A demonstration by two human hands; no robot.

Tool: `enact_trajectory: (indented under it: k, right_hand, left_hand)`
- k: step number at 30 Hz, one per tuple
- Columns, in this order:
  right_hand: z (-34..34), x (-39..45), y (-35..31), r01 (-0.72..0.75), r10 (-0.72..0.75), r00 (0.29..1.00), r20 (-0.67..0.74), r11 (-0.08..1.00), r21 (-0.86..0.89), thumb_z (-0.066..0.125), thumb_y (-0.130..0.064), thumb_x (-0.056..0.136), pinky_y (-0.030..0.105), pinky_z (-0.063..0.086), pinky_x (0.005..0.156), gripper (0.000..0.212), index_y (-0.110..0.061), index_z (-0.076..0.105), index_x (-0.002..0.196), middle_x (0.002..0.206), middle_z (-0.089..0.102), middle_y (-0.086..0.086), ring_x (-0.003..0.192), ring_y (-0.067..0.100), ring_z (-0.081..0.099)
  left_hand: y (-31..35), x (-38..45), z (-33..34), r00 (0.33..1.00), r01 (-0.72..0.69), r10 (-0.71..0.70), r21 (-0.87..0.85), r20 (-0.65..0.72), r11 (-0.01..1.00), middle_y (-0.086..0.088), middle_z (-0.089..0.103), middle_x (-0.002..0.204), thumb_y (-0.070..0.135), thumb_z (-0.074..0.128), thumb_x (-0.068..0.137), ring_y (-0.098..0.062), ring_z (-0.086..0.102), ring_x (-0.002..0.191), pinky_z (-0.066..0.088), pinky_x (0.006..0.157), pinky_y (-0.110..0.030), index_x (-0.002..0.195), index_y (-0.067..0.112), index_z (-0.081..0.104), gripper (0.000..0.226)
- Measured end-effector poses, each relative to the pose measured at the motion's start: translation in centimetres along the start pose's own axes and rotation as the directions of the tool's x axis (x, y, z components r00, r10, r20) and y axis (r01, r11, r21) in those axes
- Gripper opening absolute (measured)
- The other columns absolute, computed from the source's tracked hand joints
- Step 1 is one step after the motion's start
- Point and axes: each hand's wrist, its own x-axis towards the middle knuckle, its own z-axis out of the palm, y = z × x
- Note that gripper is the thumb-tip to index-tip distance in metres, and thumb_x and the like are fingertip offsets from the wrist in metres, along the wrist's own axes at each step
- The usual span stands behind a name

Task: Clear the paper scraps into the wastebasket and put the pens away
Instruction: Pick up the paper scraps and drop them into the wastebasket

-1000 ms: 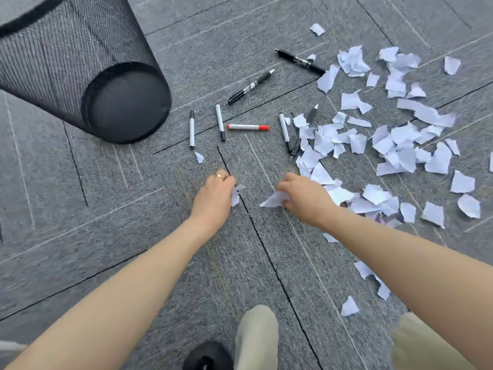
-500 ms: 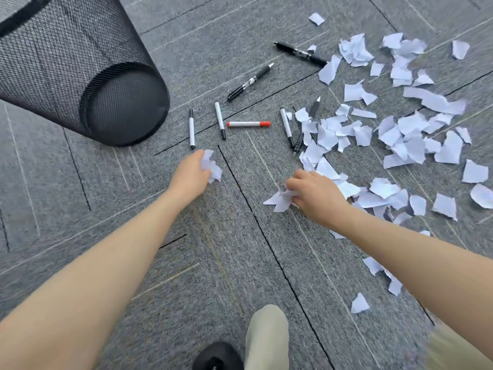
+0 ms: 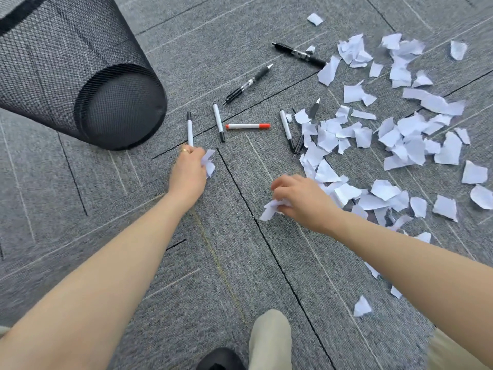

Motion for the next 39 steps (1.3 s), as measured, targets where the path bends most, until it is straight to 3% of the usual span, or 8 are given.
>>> enact_trajectory:
  k: [4, 8, 13, 17, 21, 28, 35, 39]
  right_hand:
    - [0.9, 0.4, -0.9, 0.010, -0.008, 0.999, 0.038, 0.998, -0.061, 0.058, -0.025, 0.088, 0.036, 0.037, 0.095, 0.021, -0.016, 0.061, 0.107, 0.124, 0.052, 0.000, 0.113, 0.024, 0.048]
    - [0.8, 0.6, -1.1, -0.007, 0.015, 0.998, 0.066, 0.993, -0.120, 0.053, -0.022, 0.091, 0.034, 0.040, 0.090, 0.020, -0.016, 0.056, 0.110, 0.117, 0.053, 0.002, 0.107, 0.023, 0.049]
    - [1.5, 0.5, -1.4, -0.127, 0.124, 0.991, 0.044, 0.990, 0.060, 0.056, -0.014, 0.089, 0.040, 0.048, 0.084, 0.009, -0.011, 0.059, 0.097, 0.109, 0.052, 0.007, 0.095, 0.027, 0.056]
    - [1.6, -0.2, -2.0, -0.311, 0.323, 0.944, -0.059, 0.937, 0.162, 0.054, -0.016, 0.091, 0.037, 0.048, 0.071, 0.005, -0.013, 0.057, 0.087, 0.099, 0.050, 0.004, 0.085, 0.026, 0.058]
    - [1.6, -0.9, -1.6, -0.363, 0.373, 0.922, -0.106, 0.926, 0.099, 0.053, -0.015, 0.088, 0.034, 0.041, 0.063, 0.022, -0.017, 0.040, 0.070, 0.079, 0.050, 0.001, 0.078, 0.027, 0.053]
    - [1.4, -2.0, -0.6, -0.410, 0.435, 0.900, -0.045, 0.876, 0.254, 0.047, -0.014, 0.090, 0.032, 0.034, 0.055, 0.035, -0.022, 0.030, 0.060, 0.063, 0.044, -0.006, 0.070, 0.025, 0.051]
    - [1.0, -2.0, -1.6, -0.417, 0.464, 0.885, -0.034, 0.824, 0.384, 0.051, -0.016, 0.090, 0.028, 0.030, 0.049, 0.032, -0.021, 0.036, 0.062, 0.061, 0.046, -0.005, 0.058, 0.017, 0.045]
    - [-0.4, -0.4, -2.5, -0.397, 0.476, 0.879, 0.027, 0.701, 0.592, 0.054, -0.016, 0.091, 0.021, 0.035, 0.046, 0.015, -0.018, 0.053, 0.076, 0.066, 0.055, -0.006, 0.051, 0.009, 0.045]
  left_hand:
    - [0.4, -0.3, 0.6, 0.997, 0.042, -0.043, -0.013, -0.064, 0.999, -0.018, 0.050, 0.112, 0.003, 0.043, 0.093, -0.036, 0.053, 0.097, 0.044, 0.075, -0.042, 0.099, 0.000, 0.056, 0.015]
    - [0.5, -0.1, 0.6, 0.996, 0.057, -0.060, -0.042, -0.072, 0.997, -0.016, 0.051, 0.107, 0.003, 0.043, 0.093, -0.031, 0.052, 0.087, 0.044, 0.070, -0.041, 0.090, 0.001, 0.054, 0.012]
    - [0.3, -0.4, 0.7, 0.993, 0.057, -0.061, -0.046, -0.098, 0.997, -0.015, 0.052, 0.103, 0.004, 0.044, 0.093, -0.029, 0.051, 0.080, 0.041, 0.065, -0.039, 0.085, 0.002, 0.053, 0.012]
    - [0.5, -0.5, 0.7, 0.992, 0.049, -0.051, -0.024, -0.112, 0.999, -0.017, 0.054, 0.100, 0.006, 0.043, 0.093, -0.030, 0.049, 0.077, 0.038, 0.062, -0.038, 0.083, 0.002, 0.051, 0.014]
    - [0.9, -1.3, 0.8, 0.988, 0.024, -0.025, -0.008, -0.150, 1.000, -0.016, 0.054, 0.099, 0.011, 0.042, 0.095, -0.027, 0.044, 0.071, 0.032, 0.060, -0.036, 0.079, 0.006, 0.045, 0.017]
    - [0.5, -2.2, 1.2, 0.975, 0.000, -0.002, -0.011, -0.224, 1.000, -0.007, 0.048, 0.081, 0.008, 0.042, 0.095, -0.023, 0.042, 0.071, 0.031, 0.058, -0.034, 0.073, 0.012, 0.042, 0.022]
    - [0.8, -1.6, 1.4, 0.986, 0.035, -0.043, -0.052, -0.160, 0.998, -0.009, 0.052, 0.090, 0.011, 0.047, 0.094, -0.027, 0.047, 0.081, 0.038, 0.064, -0.037, 0.094, 0.004, 0.049, 0.008]
    - [0.9, -1.6, 0.2, 0.984, 0.165, -0.177, -0.323, -0.009, 0.932, -0.006, 0.054, 0.097, 0.003, 0.040, 0.093, -0.028, 0.054, 0.077, 0.044, 0.057, -0.041, 0.106, 0.006, 0.050, 0.017]
